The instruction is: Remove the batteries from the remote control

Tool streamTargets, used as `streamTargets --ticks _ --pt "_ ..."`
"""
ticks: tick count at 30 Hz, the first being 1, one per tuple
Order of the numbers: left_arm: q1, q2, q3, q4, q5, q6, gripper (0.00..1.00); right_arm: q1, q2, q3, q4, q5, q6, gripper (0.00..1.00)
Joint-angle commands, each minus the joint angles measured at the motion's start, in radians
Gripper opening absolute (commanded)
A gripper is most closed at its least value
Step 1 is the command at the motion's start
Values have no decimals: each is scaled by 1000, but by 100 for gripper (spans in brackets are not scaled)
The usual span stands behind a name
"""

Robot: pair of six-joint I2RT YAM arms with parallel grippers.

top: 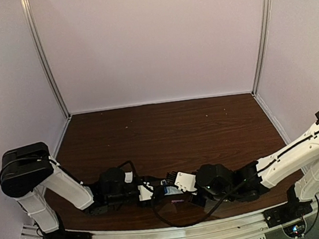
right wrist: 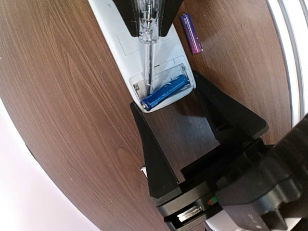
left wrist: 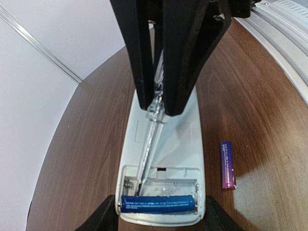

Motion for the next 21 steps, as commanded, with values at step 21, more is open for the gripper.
streamTargets --ticks 21 --pt "65 54 56 85 41 -36 0 16 44 3 0 88 96 0"
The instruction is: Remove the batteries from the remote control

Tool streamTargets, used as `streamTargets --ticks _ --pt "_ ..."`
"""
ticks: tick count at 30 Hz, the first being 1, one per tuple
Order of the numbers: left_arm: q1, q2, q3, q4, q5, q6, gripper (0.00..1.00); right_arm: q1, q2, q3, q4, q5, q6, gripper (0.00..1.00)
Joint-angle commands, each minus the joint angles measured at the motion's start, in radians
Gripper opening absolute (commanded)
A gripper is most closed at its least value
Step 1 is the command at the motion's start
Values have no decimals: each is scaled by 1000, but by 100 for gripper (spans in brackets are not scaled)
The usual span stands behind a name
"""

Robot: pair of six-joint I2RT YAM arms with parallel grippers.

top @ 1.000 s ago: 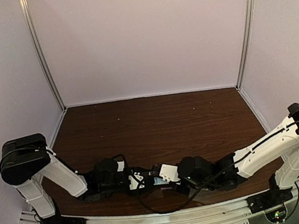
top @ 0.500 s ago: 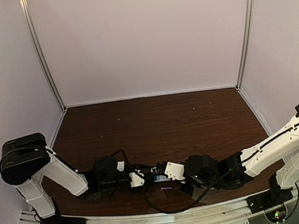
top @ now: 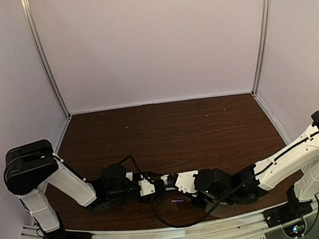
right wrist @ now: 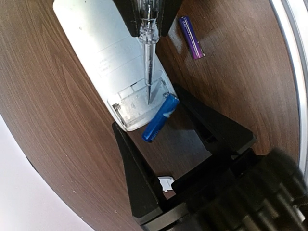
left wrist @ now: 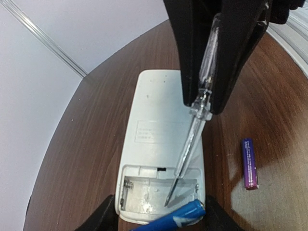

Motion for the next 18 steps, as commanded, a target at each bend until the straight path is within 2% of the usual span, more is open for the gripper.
streamTargets --ticks 1,10,18 --pt "20 13 19 74 27 -23 0 5 12 15 -2 44 31 0" --pt "20 23 21 75 24 -21 0 4 71 80 -62 102 44 0" --pt "21 19 17 79 24 -24 0 3 48 98 -97 124 106 0"
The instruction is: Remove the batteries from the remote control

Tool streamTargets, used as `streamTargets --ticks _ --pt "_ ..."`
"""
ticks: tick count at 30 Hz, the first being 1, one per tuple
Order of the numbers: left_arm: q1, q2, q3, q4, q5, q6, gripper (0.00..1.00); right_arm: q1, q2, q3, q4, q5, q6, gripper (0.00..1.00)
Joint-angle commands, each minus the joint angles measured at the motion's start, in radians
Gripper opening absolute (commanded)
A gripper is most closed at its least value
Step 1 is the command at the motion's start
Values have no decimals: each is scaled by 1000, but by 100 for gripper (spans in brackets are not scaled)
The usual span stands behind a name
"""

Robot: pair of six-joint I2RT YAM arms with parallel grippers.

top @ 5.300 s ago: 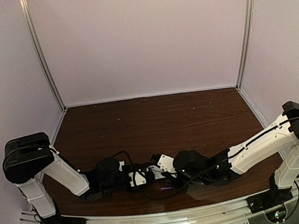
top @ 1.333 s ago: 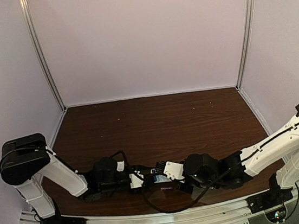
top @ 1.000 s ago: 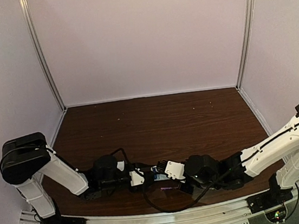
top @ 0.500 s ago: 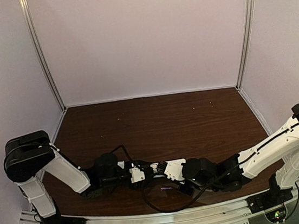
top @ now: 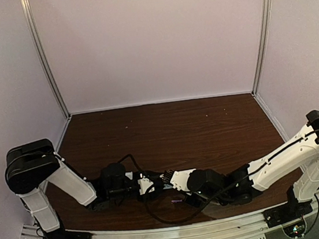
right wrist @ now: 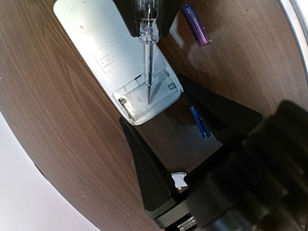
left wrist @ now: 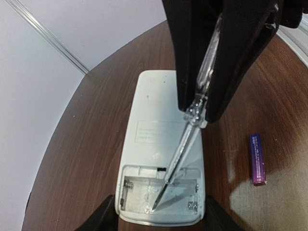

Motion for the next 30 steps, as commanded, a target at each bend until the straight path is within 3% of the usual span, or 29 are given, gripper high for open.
streamTargets --ticks 1,18,30 --pt "4 5 17 69 18 -18 0 1 -16 33 -74 65 63 0" --pt "3 -58 30 41 -56 -94 0 2 -192 -17 -161 198 251 0" --pt "4 -211 48 -100 -192 -268 0 2 -323 -5 -272 242 398 0"
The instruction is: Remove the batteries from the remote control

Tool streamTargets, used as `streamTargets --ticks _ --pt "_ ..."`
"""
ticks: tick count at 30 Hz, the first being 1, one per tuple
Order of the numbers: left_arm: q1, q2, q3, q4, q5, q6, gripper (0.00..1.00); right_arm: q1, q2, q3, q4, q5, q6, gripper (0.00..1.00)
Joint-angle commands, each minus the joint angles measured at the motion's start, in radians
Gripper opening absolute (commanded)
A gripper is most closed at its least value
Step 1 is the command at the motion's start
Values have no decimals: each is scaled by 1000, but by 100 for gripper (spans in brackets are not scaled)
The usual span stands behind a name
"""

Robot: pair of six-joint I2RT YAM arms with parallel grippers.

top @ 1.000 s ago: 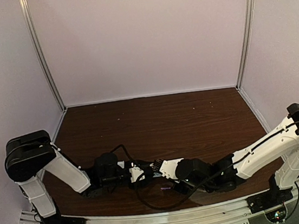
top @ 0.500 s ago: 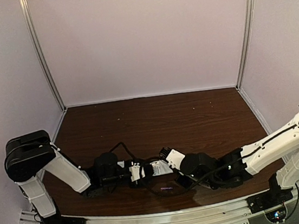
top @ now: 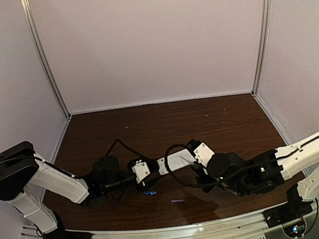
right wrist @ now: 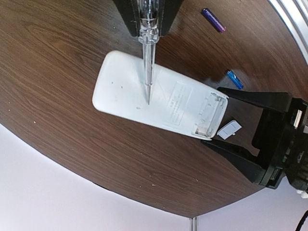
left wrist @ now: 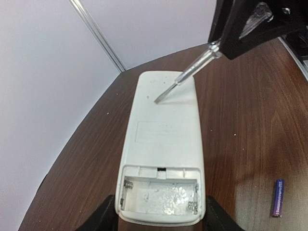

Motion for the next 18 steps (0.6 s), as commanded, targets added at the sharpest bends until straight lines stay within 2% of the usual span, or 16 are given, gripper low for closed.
streamTargets --ticks 1,14,18 --pt "3 -63 28 -56 -104 -116 0 1 -52 3 -63 50 90 0" --pt "2 -209 19 -295 -379 -305 0 0 -175 -67 -5 18 151 0" --pt "3 -260 14 -377 -486 -371 0 1 -183 -32 -67 4 163 0"
